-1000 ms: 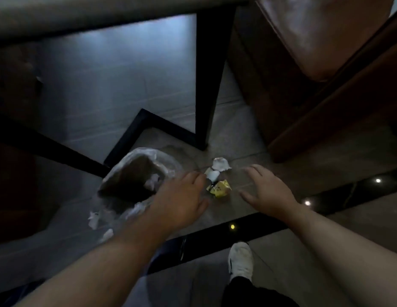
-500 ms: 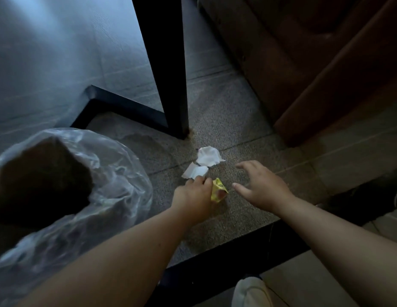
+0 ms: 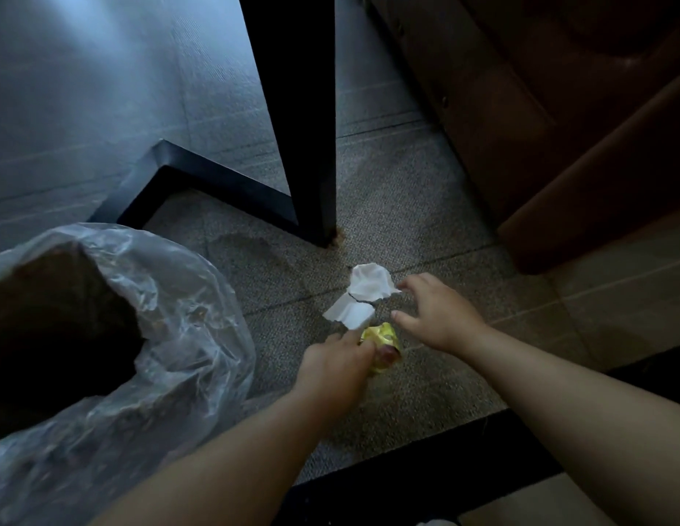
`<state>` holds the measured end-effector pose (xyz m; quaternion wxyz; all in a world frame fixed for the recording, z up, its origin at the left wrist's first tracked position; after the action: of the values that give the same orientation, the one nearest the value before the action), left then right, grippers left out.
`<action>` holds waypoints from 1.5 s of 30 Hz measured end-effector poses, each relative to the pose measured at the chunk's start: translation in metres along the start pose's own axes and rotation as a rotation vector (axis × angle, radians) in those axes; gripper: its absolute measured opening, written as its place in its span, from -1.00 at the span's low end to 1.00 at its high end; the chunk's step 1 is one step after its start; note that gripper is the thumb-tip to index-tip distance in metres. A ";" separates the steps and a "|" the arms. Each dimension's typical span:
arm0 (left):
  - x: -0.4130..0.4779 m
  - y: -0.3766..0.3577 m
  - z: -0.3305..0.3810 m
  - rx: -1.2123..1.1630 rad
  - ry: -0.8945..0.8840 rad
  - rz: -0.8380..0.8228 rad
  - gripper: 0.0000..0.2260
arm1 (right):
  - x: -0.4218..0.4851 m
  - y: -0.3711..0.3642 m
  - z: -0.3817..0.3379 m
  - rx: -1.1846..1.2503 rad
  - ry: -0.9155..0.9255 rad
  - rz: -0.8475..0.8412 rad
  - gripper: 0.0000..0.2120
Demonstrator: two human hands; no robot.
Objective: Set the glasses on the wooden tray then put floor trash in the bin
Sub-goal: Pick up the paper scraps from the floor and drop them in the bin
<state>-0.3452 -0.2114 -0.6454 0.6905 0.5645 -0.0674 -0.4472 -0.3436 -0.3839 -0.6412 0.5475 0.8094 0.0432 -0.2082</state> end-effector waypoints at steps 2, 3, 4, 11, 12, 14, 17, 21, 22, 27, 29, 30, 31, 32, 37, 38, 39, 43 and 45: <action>-0.011 0.015 0.005 -0.005 -0.029 0.055 -0.79 | 0.017 -0.009 -0.006 -0.014 -0.013 0.005 -0.54; -0.016 0.023 0.007 -0.002 -0.037 0.079 -0.79 | 0.024 -0.014 -0.009 -0.031 -0.025 0.000 -0.55; -0.022 0.032 0.008 0.004 -0.044 0.103 -0.79 | 0.031 -0.018 -0.011 -0.052 -0.035 -0.011 -0.56; -0.042 0.090 0.008 0.048 -0.066 0.234 -0.81 | 0.059 -0.036 0.000 -0.220 -0.056 -0.042 -0.70; -0.042 0.096 0.007 0.063 -0.057 0.253 -0.82 | 0.060 -0.037 0.002 -0.233 -0.051 -0.033 -0.76; -0.042 0.102 0.000 0.076 -0.020 0.281 -0.80 | 0.062 -0.036 0.003 -0.238 -0.053 -0.026 -0.82; -0.044 0.110 -0.009 0.062 0.045 0.328 -0.80 | 0.059 -0.025 0.001 -0.122 -0.044 0.069 -0.84; -0.057 0.127 -0.013 0.019 0.083 0.405 -0.82 | 0.043 -0.014 -0.022 0.015 0.196 0.197 -0.86; -0.061 0.133 -0.011 0.013 0.076 0.426 -0.81 | 0.040 -0.017 -0.029 -0.009 0.252 0.169 -0.82; -0.083 0.178 -0.005 -0.021 0.029 0.507 -0.75 | 0.040 -0.053 -0.051 -0.243 0.288 -0.002 -0.71; -0.094 0.195 -0.009 -0.049 0.023 0.524 -0.75 | 0.043 -0.068 -0.052 -0.309 0.287 -0.104 -0.53; -0.099 0.202 -0.012 -0.059 0.022 0.530 -0.75 | 0.045 -0.073 -0.051 -0.321 0.284 -0.131 -0.48; -0.103 0.209 -0.016 -0.056 0.020 0.536 -0.75 | 0.046 -0.075 -0.050 -0.322 0.276 -0.144 -0.48; -0.107 0.213 -0.020 -0.047 0.017 0.539 -0.75 | 0.047 -0.077 -0.049 -0.312 0.258 -0.155 -0.54; -0.137 0.228 -0.046 -0.032 0.006 0.549 -0.73 | 0.041 -0.060 -0.048 -0.254 0.147 -0.100 -0.90; -0.145 0.231 -0.054 -0.015 0.009 0.549 -0.71 | 0.037 -0.048 -0.054 -0.224 0.144 -0.035 -0.90; -0.155 0.234 -0.064 0.006 0.015 0.549 -0.70 | 0.032 -0.032 -0.064 -0.171 0.157 0.026 -0.88; -0.201 0.236 -0.115 0.108 0.104 0.538 -0.71 | 0.002 0.042 -0.130 0.087 0.318 0.189 -0.93; -0.220 0.228 -0.142 0.147 0.200 0.487 -0.69 | -0.014 0.075 -0.168 0.130 0.425 0.212 -0.89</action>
<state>-0.2670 0.0349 -0.4137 0.7381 0.6216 -0.1651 -0.2039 -0.2850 -0.2596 -0.5178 0.4915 0.8686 0.0586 0.0229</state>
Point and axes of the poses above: each hand's wrist, its own x-axis towards the middle knuckle, its own y-axis out of the back of the hand, z = x × y, the point moved 4 cm from there along x, towards the middle knuckle, and after that the axes turned 6 degrees about -x, right-handed, at the moved point
